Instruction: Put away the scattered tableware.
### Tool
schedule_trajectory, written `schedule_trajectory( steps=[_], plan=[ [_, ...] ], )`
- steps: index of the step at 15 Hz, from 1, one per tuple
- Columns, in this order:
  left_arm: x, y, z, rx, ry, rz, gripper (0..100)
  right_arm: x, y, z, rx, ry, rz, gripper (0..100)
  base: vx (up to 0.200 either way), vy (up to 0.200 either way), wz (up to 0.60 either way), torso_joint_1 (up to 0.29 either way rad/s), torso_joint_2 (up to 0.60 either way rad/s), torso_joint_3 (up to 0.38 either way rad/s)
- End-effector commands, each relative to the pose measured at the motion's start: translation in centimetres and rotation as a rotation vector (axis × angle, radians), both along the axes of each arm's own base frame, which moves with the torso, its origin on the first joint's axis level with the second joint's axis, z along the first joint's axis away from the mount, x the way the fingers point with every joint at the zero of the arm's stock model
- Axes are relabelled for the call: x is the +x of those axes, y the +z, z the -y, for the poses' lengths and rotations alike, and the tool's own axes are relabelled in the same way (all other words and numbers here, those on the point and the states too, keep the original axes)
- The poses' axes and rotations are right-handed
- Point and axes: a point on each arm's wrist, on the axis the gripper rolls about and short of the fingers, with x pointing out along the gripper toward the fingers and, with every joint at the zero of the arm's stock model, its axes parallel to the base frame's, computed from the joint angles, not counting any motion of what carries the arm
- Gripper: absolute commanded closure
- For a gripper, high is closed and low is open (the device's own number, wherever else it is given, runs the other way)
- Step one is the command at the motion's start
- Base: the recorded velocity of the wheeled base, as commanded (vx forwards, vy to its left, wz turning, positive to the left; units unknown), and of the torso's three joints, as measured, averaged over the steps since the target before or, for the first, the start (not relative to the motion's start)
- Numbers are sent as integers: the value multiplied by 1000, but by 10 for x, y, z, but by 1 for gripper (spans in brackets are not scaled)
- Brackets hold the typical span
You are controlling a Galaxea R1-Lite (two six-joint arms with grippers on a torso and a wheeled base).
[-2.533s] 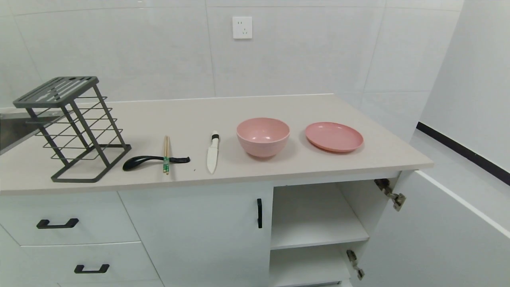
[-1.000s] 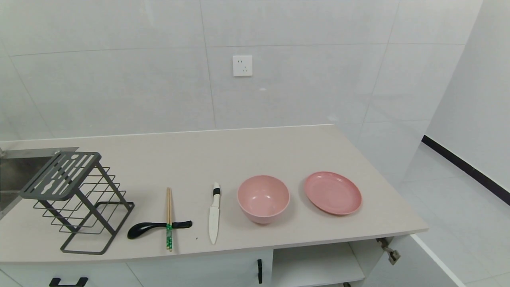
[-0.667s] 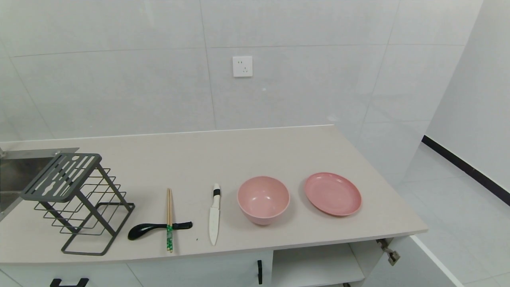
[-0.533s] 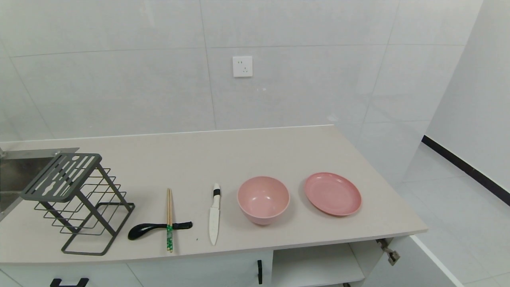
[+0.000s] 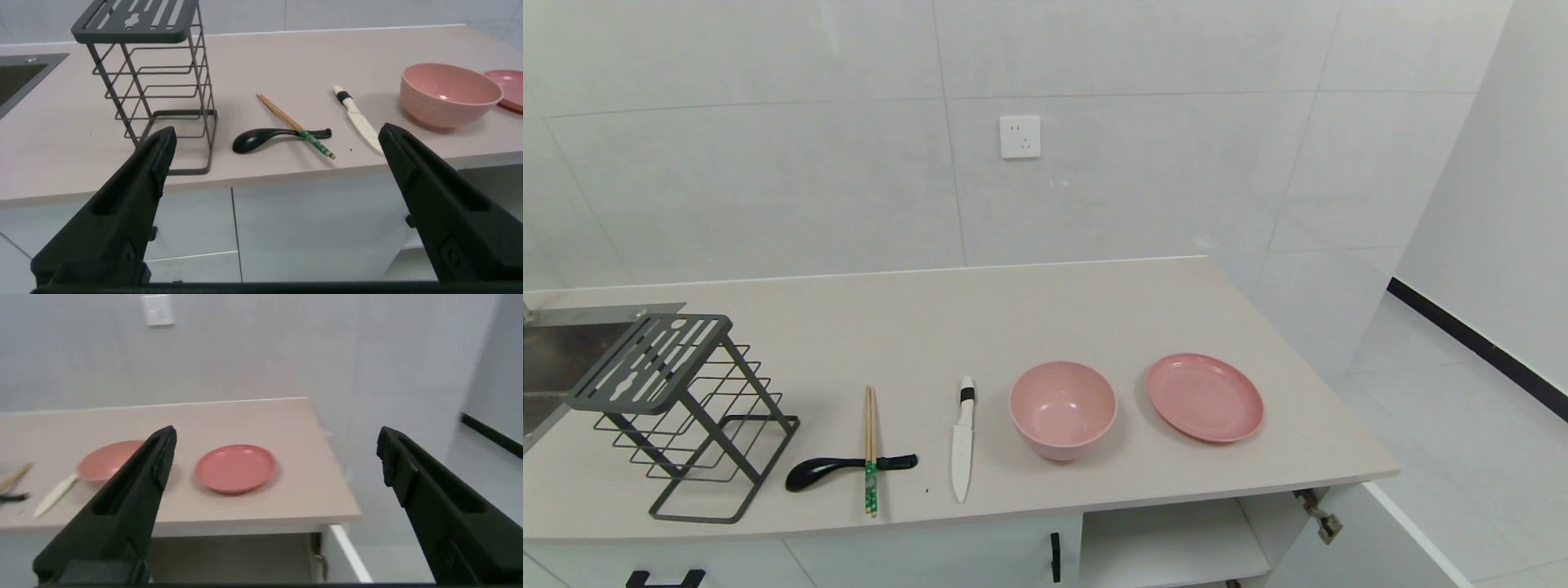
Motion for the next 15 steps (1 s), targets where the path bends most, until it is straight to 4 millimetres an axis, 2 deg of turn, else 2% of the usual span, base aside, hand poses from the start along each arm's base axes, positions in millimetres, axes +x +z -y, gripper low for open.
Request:
schedule_trajectory(
  steps=[1,3,6,7,12,13,14,15],
  plan=[
    [0,0,0,0,0,-2,0,7,29,-3,-16,109,-83,0,0,0,0,0,0,0],
    [0,0,0,2,0,0,0,33,49,-2,-3,190,-253,0,0,0,0,0,0,0],
    [0,0,0,2,0,-2,0,81,44,-1,21,260,-515,0,0,0,0,0,0,0],
    [0,0,0,0,0,-2,0,91,42,-3,8,289,-561,0,0,0,0,0,0,0],
    [0,0,0,0,0,-2,0,139,30,-6,-46,319,-672,0,0,0,0,0,0,0],
    [0,0,0,0,0,-2,0,144,30,-6,-45,320,-679,0,0,0,0,0,0,0],
    [0,0,0,0,0,-4,0,166,27,-8,-57,328,-699,0,0,0,0,0,0,0],
    [0,0,0,0,0,-4,0,180,21,-9,-64,335,-710,0,0,0,0,0,0,0]
  ],
)
